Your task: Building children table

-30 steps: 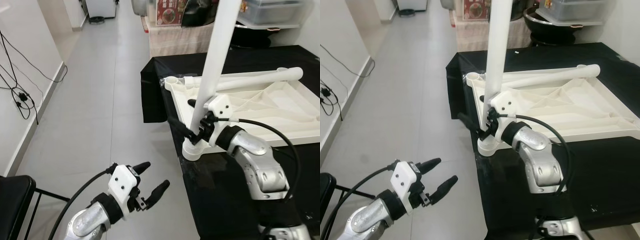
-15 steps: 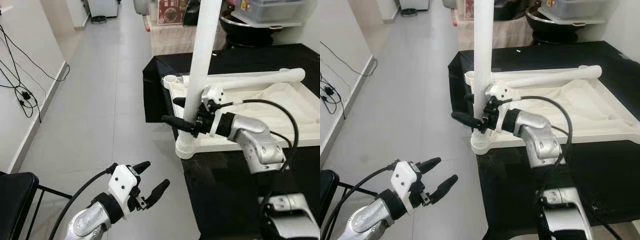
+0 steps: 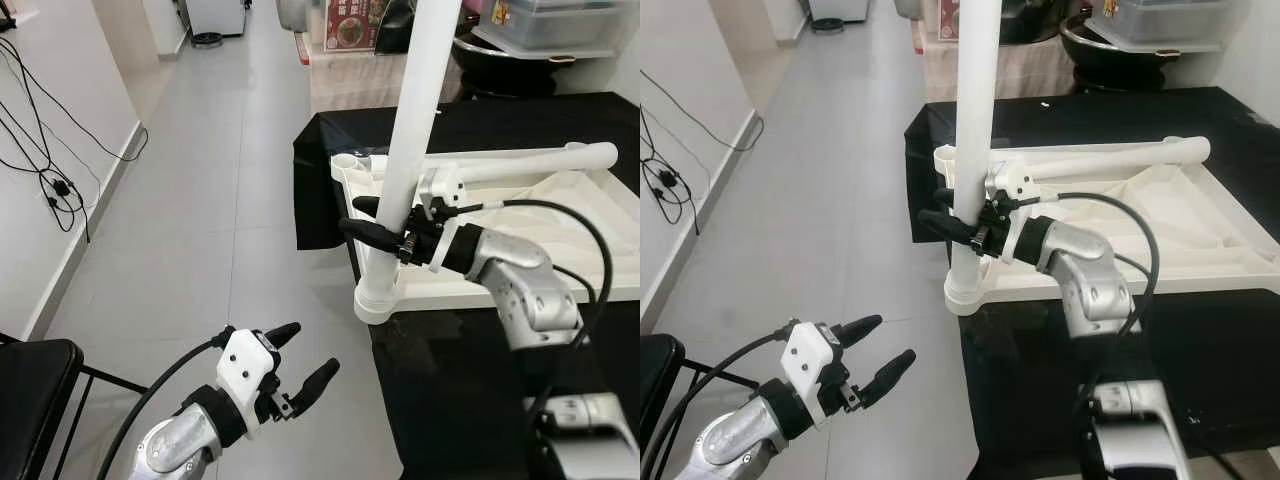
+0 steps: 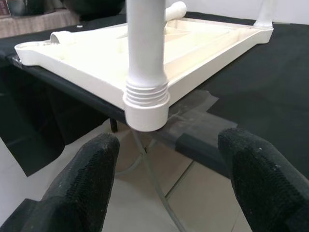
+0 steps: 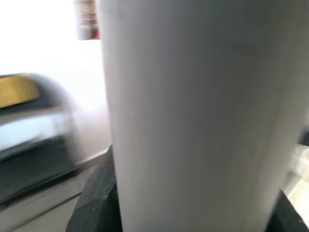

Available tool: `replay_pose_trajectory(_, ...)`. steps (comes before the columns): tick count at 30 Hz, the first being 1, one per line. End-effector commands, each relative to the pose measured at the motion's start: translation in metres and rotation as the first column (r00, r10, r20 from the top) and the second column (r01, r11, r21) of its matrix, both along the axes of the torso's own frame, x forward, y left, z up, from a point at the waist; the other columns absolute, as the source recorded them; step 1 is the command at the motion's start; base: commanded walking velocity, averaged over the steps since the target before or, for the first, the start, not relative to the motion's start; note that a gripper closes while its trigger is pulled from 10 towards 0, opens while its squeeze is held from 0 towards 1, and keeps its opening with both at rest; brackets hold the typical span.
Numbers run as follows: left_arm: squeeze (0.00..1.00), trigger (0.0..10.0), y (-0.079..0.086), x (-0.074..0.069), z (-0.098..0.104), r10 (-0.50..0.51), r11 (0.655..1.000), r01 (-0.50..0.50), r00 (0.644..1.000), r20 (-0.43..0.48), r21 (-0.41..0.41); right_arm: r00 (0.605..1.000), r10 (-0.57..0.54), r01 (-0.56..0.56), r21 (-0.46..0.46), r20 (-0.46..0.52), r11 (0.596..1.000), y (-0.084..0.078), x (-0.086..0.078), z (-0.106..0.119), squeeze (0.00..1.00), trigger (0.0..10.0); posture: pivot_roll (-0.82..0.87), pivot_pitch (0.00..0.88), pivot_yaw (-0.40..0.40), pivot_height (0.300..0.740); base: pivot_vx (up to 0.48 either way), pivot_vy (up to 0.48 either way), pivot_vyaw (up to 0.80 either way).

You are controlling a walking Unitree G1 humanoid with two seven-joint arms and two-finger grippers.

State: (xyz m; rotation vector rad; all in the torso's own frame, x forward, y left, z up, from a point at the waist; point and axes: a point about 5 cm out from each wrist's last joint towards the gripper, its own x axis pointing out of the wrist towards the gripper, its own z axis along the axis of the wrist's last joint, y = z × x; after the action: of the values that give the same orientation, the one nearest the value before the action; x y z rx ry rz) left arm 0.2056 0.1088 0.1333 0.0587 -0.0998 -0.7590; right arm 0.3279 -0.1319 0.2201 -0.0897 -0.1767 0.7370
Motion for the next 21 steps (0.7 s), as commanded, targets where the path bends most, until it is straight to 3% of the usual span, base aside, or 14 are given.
replay_pose_trajectory(1, 0.0, 10.0, 0.001, -0.001, -0.002, 0.003, 1.0, -0.003, 1.0, -0.012, -0.009, 0.955, -0.294, 0.292, -0.042, -0.034, 0.955, -0.005, 0.001, -0.021, 0.0, 0.0, 0.05, 0.09, 0.015, 0.74, 0.0, 0.0, 0.0)
replay_pose_trajectory(3, 0.0, 10.0, 0.001, 0.0, -0.001, 0.004, 1.0, -0.004, 1.0, -0.011, -0.008, 0.899, -0.434, 0.432, -0.043, -0.052, 0.901, 0.0, -0.018, -0.034, 0.0, 0.0, 0.05, 0.093, 0.021, 0.74, 0.0, 0.0, 0.0)
replay_pose_trajectory(5, 0.0, 10.0, 0.002, 0.0, -0.001, 0.004, 1.0, -0.004, 1.0, -0.01, -0.007, 0.89, -0.451, 0.449, -0.033, -0.069, 0.893, 0.003, -0.024, -0.037, 0.0, 0.0, 0.05, 0.093, 0.022, 0.74, 0.0, 0.0, 0.0)
replay_pose_trajectory(15, 0.0, 10.0, 0.002, 0.003, -0.002, 0.004, 1.0, -0.004, 1.0, -0.008, -0.007, 0.904, -0.422, 0.422, -0.014, -0.064, 0.906, 0.017, -0.018, -0.029, 0.0, 0.0, 0.04, 0.077, 0.019, 0.74, 0.0, 0.0, 0.0)
replay_pose_trajectory(16, 0.0, 10.0, 0.003, 0.004, -0.002, 0.009, 1.0, -0.009, 1.0, -0.006, -0.007, 0.911, -0.408, 0.409, -0.004, -0.057, 0.913, 0.024, -0.021, -0.026, 0.0, 10.0, 0.04, 0.077, 0.019, 0.74, 0.0, 0.0, 0.0)
replay_pose_trajectory(17, 0.0, 10.0, 0.003, 0.004, -0.002, 0.009, 1.0, -0.009, 1.0, -0.006, -0.007, 0.911, -0.408, 0.409, -0.004, -0.057, 0.913, 0.024, -0.021, -0.026, 0.0, 10.0, 0.04, 0.077, 0.019, 0.74, 0.0, 0.0, 0.0)
replay_pose_trajectory(18, 0.0, 10.0, 0.002, 0.004, -0.001, 0.01, 1.0, -0.01, 1.0, -0.006, -0.008, 0.937, -0.346, 0.346, 0.0, -0.036, 0.938, 0.03, -0.021, -0.023, 0.5, 10.0, 0.04, 0.078, 0.018, 0.74, 0.0, 0.0, 0.0)
replay_pose_trajectory(20, 0.0, 10.0, 0.002, 0.004, -0.001, 0.01, 1.0, -0.01, 1.0, -0.006, -0.008, 0.937, -0.346, 0.346, 0.0, -0.036, 0.938, 0.03, -0.021, -0.023, 0.5, 10.0, 0.04, 0.078, 0.018, 0.74, 0.0, 0.0, 0.0)
replay_pose_trajectory(21, 0.0, 10.0, 0.002, 0.004, -0.001, 0.01, 1.0, -0.01, 1.0, -0.006, -0.009, 0.957, -0.29, 0.29, 0.009, -0.023, 0.957, 0.034, -0.021, -0.02, 1.0, 10.0, 0.04, 0.078, 0.018, 0.74, 0.0, 0.0, 0.0)
